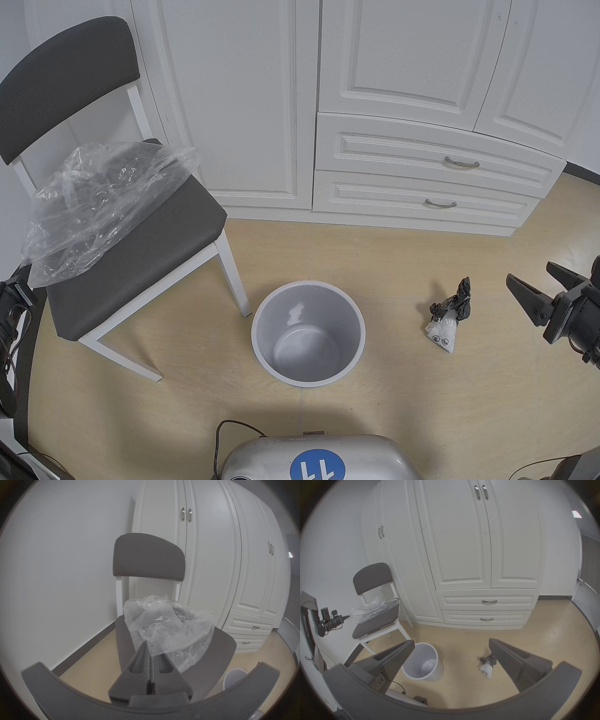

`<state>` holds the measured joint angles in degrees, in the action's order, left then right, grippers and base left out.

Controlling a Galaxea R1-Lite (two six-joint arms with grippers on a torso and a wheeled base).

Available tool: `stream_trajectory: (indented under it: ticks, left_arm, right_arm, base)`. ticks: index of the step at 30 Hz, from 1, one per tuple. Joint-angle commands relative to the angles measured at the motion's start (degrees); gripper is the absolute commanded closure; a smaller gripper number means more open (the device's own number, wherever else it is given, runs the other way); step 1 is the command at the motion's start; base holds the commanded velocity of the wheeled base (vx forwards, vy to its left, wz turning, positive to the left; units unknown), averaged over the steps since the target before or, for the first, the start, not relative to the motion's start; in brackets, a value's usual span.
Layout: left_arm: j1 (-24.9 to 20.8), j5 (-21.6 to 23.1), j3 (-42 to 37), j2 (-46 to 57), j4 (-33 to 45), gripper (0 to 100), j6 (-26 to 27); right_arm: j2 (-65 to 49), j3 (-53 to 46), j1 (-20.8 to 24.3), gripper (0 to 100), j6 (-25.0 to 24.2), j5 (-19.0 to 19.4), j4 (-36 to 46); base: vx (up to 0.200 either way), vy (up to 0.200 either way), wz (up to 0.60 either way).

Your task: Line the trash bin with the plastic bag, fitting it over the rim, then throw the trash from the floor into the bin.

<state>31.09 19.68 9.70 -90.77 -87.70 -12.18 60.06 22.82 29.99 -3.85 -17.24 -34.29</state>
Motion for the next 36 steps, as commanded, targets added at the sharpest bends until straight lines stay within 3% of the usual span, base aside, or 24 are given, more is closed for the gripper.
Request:
stream_trajectory:
  ticks: [1,5,12,15,18,19,20,23,24,25,26,29,36]
  left_arm:
    - [-1.6,-0.1,-0.7,2.9,0.0,100,0.2]
    - [-2.6,-0.2,-1.0,7.0,0.2,100,0.0]
    - [-12.8,-0.3,-1.1,15.3,5.1,100,4.0]
    - [-18.0,-0.3,2.5,19.4,14.7,100,8.6]
    - [-24.0,-0.9,8.5,24.8,27.5,100,10.4]
    - [-24.3,-0.9,8.8,25.1,28.3,100,10.4]
    - [-29.5,-2.1,13.9,29.4,39.8,100,10.4]
    - [-36.6,-4.6,20.1,35.2,55.3,100,10.2]
    - [-41.6,-6.1,23.5,37.9,64.1,100,10.1]
    - [-41.6,-6.1,23.5,37.9,64.1,100,10.1]
    - [-47.8,-8.1,26.6,40.9,72.3,100,9.5]
    - [-55.3,-9.9,28.2,42.3,76.1,100,8.2]
    - [-56.8,-10.7,28.4,40.9,75.7,100,8.0]
  right_arm:
    - [-1.8,-1.3,0.1,0,1.6,-0.1,0.4]
    - [-1.2,-1.6,0.1,0,2.4,-0.3,0.5]
    - [-2.8,-0.6,0.1,0,3.6,-0.5,1.1]
    - [-2.8,2.6,0.4,0,5.0,-0.4,4.1]
    - [-2.3,8.4,1.3,0,5.2,-0.3,10.1]
    - [-2.3,8.8,1.3,0,5.2,-0.3,10.4]
    - [-2.1,13.1,2.7,0,5.4,-0.3,15.7]
    - [-2.3,16.2,5.1,0,4.6,0.1,20.8]
    - [-2.5,16.2,6.6,0,3.0,0.2,22.0]
    - [-2.5,16.2,6.6,0,3.0,0.2,22.0]
    - [-2.7,15.1,8.3,0,0.7,0.1,22.3]
    - [-2.3,13.4,9.3,0,-0.3,0.4,21.9]
    - [0.1,12.2,13.0,0,-1.1,0.4,19.3]
  base:
    - [0.0,0.0,0.0]
    - [0.0,0.0,0.0]
    - [0.0,0.0,0.0]
    - [0.0,0.0,0.0]
    - [0.0,0.0,0.0]
    - [0.0,0.0,0.0]
    - [0.0,0.0,0.0]
    - [0.0,0.0,0.0]
    - [0.0,0.0,0.0]
    - [0.0,0.0,0.0]
    - [0.0,0.0,0.0]
    - [0.0,0.0,0.0]
    - [0.0,0.0,0.0]
